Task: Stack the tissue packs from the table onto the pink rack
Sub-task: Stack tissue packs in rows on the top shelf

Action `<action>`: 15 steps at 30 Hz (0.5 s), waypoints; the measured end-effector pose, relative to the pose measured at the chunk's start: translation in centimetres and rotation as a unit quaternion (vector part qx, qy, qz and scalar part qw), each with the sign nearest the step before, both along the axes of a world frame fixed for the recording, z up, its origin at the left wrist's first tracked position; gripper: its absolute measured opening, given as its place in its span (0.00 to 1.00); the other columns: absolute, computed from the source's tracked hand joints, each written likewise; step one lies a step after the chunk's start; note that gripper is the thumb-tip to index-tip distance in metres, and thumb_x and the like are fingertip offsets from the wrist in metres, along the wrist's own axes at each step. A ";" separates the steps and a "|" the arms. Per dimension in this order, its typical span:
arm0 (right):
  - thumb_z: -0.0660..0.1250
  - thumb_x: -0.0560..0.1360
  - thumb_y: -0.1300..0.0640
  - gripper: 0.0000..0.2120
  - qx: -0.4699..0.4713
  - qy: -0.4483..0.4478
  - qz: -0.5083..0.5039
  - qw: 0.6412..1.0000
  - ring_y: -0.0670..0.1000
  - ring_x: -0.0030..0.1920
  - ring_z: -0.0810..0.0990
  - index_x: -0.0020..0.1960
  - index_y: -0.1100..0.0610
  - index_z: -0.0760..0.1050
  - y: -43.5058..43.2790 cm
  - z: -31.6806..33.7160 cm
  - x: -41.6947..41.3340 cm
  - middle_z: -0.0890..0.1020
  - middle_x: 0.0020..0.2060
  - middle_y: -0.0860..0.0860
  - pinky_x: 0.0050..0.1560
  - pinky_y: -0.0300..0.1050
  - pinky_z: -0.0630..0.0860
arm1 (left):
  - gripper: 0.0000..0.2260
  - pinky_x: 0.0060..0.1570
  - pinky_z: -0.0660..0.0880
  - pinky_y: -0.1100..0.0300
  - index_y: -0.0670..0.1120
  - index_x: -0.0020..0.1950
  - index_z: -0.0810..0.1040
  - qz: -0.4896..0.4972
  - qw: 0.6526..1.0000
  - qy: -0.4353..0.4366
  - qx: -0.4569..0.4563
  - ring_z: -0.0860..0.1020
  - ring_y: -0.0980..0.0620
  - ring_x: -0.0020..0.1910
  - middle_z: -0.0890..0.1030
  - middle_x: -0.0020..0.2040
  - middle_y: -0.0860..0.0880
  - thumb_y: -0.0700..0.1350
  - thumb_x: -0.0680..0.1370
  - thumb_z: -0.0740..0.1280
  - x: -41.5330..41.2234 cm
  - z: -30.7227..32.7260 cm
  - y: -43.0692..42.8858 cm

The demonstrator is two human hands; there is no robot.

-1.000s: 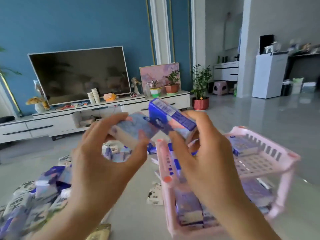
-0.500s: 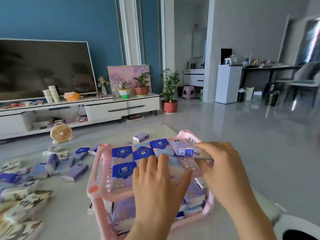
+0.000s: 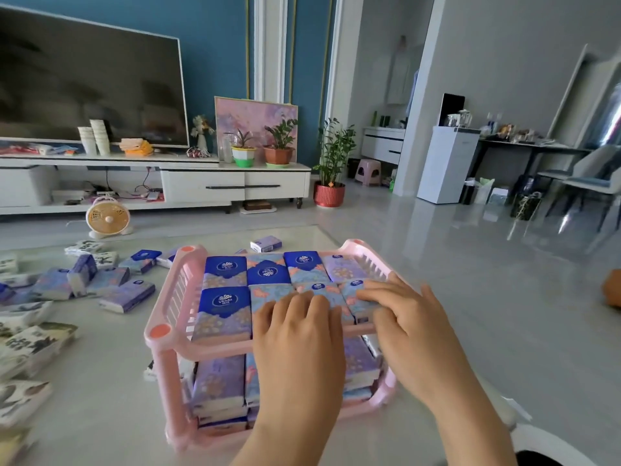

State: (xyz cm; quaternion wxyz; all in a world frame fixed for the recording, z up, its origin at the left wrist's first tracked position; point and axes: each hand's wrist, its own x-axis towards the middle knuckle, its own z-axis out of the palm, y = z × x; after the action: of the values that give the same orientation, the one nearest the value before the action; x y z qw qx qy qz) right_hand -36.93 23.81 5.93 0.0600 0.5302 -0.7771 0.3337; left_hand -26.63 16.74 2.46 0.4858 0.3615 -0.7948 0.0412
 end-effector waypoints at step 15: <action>0.51 0.81 0.51 0.16 0.100 0.064 -0.113 0.986 0.46 0.70 0.60 0.64 0.42 0.72 0.0 1.3 0.3 0.75 0.62 0.45 0.73 0.57 0.49 | 0.14 0.52 0.70 0.51 0.45 0.37 0.77 0.009 0.998 -0.066 -0.010 0.82 0.45 0.48 0.83 0.45 0.45 0.46 0.76 0.55 0.4 -0.8 0.1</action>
State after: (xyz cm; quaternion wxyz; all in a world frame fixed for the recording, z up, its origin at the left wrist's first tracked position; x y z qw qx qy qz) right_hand -36.65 23.83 7.26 0.0936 0.4630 -0.8559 0.2103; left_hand -26.21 16.81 1.70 0.4354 0.3598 -0.8216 0.0776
